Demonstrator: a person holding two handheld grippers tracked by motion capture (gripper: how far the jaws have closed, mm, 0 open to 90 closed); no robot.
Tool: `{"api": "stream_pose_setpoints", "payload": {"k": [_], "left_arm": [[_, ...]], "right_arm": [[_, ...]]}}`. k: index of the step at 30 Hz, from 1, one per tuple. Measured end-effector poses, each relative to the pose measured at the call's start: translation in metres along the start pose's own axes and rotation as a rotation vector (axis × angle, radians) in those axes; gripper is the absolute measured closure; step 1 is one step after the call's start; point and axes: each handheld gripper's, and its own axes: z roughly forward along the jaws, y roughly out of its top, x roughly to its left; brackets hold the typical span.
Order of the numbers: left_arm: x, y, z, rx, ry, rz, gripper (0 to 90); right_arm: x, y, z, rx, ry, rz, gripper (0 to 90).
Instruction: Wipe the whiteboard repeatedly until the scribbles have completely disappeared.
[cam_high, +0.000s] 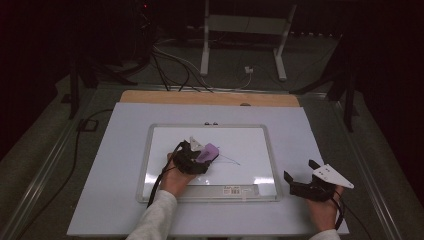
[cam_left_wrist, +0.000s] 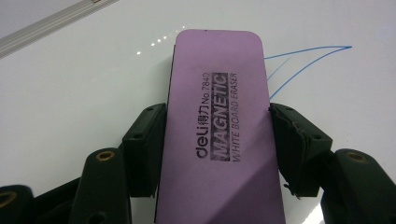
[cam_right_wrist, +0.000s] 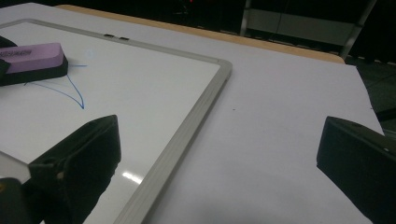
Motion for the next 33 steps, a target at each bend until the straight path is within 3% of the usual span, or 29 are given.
{"api": "stream_pose_setpoints", "payload": {"k": [8, 33], "left_arm": [[0.002, 0.002, 0.0, 0.015, 0.012, -0.01, 41.7], [0.036, 0.005, -0.001, 0.045, 0.165, -0.107, 41.8]], "right_arm": [[0.0, 0.0, 0.0, -0.002, 0.0, 0.002, 0.1], [-0.001, 0.0, -0.001, -0.002, -0.001, 0.005, 0.1]]}}
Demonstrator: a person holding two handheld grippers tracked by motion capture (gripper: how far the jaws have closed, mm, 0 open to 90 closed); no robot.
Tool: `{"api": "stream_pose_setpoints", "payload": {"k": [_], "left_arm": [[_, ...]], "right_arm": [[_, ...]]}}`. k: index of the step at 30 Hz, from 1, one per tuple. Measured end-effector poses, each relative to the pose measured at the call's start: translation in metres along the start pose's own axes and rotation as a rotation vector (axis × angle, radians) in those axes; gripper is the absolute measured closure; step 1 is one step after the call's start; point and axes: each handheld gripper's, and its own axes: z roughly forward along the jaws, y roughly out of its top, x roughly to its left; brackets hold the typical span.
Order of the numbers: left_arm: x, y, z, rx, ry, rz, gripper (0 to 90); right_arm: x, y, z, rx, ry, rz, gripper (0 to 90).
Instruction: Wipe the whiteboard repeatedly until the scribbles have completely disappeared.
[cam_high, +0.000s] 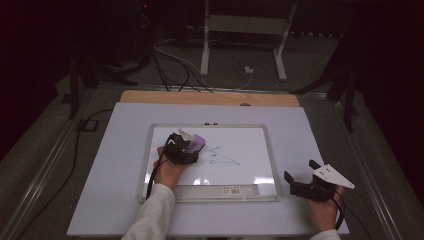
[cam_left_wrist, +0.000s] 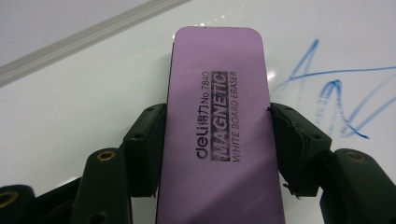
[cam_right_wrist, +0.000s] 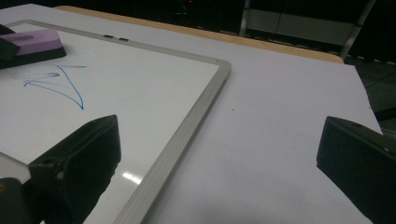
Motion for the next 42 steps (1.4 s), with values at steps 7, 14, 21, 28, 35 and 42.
{"api": "stream_pose_setpoints", "payload": {"k": [7, 14, 21, 28, 35, 42], "left_arm": [[0.001, 0.004, 0.003, 0.004, 0.035, -0.005, 41.8], [-0.005, 0.006, 0.003, 0.012, 0.017, 0.008, 41.9], [-0.028, 0.009, 0.004, 0.014, -0.02, 0.067, 41.9], [-0.051, 0.009, 0.002, 0.012, -0.069, 0.12, 41.8], [-0.044, 0.011, 0.003, 0.017, -0.016, 0.12, 41.9], [-0.018, 0.013, 0.007, 0.028, 0.052, 0.044, 41.9]], "right_arm": [[0.0, 0.0, 0.0, -0.001, 0.001, 0.001, 0.1], [0.001, 0.0, 0.001, 0.0, 0.003, -0.004, 0.1], [0.001, 0.0, 0.001, 0.001, 0.002, -0.003, 0.1], [0.001, 0.0, 0.001, 0.0, 0.002, -0.002, 0.1], [0.0, 0.0, 0.0, -0.003, 0.0, 0.001, 0.1], [0.0, 0.0, 0.0, -0.004, -0.001, 0.002, 0.1]]}}
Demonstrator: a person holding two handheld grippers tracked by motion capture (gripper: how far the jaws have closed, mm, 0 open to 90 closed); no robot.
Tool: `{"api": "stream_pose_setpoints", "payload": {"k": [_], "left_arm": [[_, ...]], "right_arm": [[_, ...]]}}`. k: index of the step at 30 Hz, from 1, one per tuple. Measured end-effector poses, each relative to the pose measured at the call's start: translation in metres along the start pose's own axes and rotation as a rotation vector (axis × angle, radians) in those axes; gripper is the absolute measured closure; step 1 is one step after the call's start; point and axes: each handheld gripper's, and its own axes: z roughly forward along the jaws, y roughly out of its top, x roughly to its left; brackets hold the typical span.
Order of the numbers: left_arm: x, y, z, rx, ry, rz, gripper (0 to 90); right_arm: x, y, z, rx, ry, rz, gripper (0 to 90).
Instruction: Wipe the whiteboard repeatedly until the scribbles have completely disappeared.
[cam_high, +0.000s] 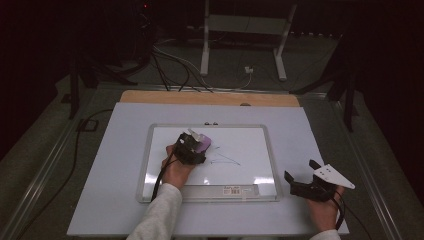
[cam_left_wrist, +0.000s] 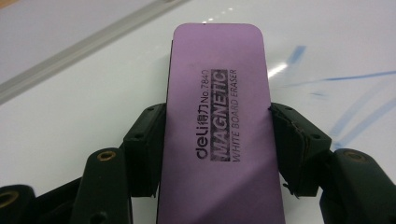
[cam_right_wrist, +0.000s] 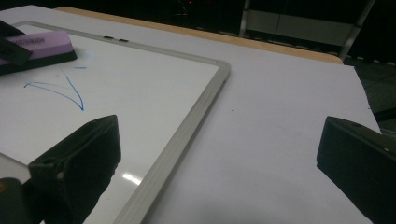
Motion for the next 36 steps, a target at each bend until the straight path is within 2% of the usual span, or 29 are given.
{"api": "stream_pose_setpoints", "payload": {"k": [4, 7, 10, 13, 24, 26, 29, 36], "left_arm": [[0.007, 0.001, 0.003, 0.0, 0.011, -0.043, 41.9], [0.005, 0.002, 0.003, 0.005, 0.024, -0.033, 41.9], [0.001, 0.003, 0.003, 0.003, -0.006, -0.031, 41.9], [-0.008, 0.004, 0.002, -0.001, -0.028, -0.011, 41.9], [-0.059, 0.008, -0.003, -0.012, -0.124, 0.109, 41.9], [-0.062, 0.009, -0.004, -0.008, -0.109, 0.135, 41.9], [-0.059, 0.01, -0.001, -0.015, -0.107, 0.122, 41.9], [-0.041, 0.017, 0.006, -0.001, -0.026, 0.087, 41.9]], "right_arm": [[0.0, 0.0, 0.0, 0.002, 0.001, 0.0, 0.1], [0.001, 0.0, 0.001, 0.002, 0.002, -0.002, 0.1], [0.002, 0.0, 0.002, 0.006, 0.003, -0.005, 0.1], [0.002, 0.0, 0.002, 0.005, 0.004, -0.006, 0.1], [0.002, 0.0, 0.001, 0.003, 0.004, -0.004, 0.1], [0.001, 0.0, 0.001, 0.003, 0.004, -0.003, 0.1], [0.001, 0.0, 0.001, 0.001, 0.002, -0.001, 0.1], [0.0, 0.0, -0.001, -0.002, -0.002, 0.003, 0.1]]}}
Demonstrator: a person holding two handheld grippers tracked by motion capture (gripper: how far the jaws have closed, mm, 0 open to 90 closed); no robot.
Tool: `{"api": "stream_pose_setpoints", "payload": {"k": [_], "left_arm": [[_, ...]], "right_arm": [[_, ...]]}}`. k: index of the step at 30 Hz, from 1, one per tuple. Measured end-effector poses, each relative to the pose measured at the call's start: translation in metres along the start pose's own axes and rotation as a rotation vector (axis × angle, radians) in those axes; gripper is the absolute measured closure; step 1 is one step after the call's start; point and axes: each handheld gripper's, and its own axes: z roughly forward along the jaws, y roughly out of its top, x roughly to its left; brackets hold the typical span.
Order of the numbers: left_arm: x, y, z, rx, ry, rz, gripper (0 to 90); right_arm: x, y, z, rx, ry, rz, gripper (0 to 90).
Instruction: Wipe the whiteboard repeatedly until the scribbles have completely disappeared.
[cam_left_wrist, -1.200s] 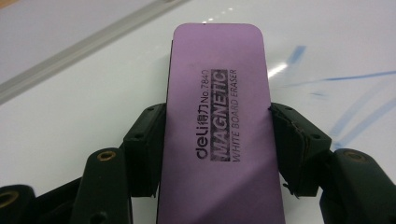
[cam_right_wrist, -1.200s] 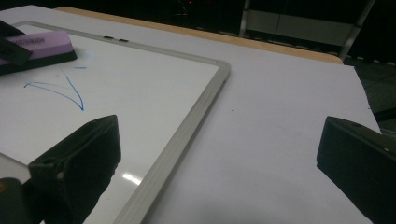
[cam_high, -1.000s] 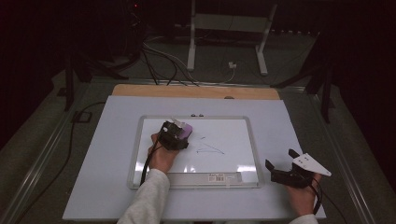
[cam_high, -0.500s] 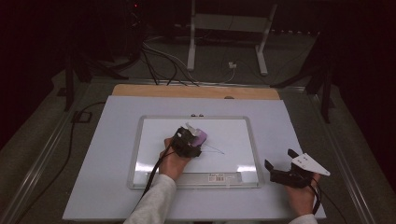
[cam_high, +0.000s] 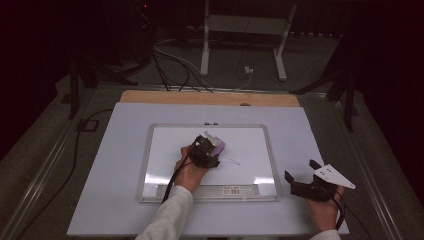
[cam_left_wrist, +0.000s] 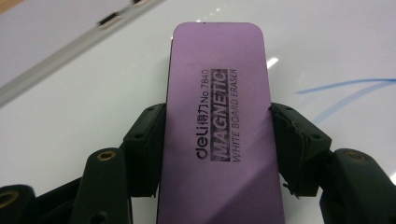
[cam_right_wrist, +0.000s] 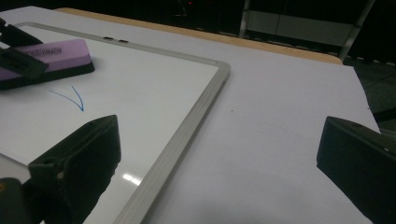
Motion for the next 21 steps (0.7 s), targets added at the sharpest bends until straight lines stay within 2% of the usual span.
{"api": "stream_pose_setpoints", "payload": {"k": [6, 11, 16, 21], "left_arm": [[0.015, 0.005, 0.006, 0.016, 0.03, -0.051, 41.9], [0.015, 0.01, 0.009, 0.025, 0.043, -0.043, 41.9], [0.005, 0.01, 0.008, 0.014, -0.005, -0.006, 41.9], [-0.01, 0.01, 0.003, 0.017, -0.077, 0.059, 41.9]], "right_arm": [[0.0, 0.0, 0.0, 0.001, 0.001, -0.001, 0.1], [0.001, 0.0, 0.001, 0.001, 0.003, -0.003, 0.1], [0.001, 0.0, 0.001, 0.004, 0.004, -0.004, 0.1], [0.001, 0.0, 0.001, 0.003, 0.004, -0.004, 0.1]]}}
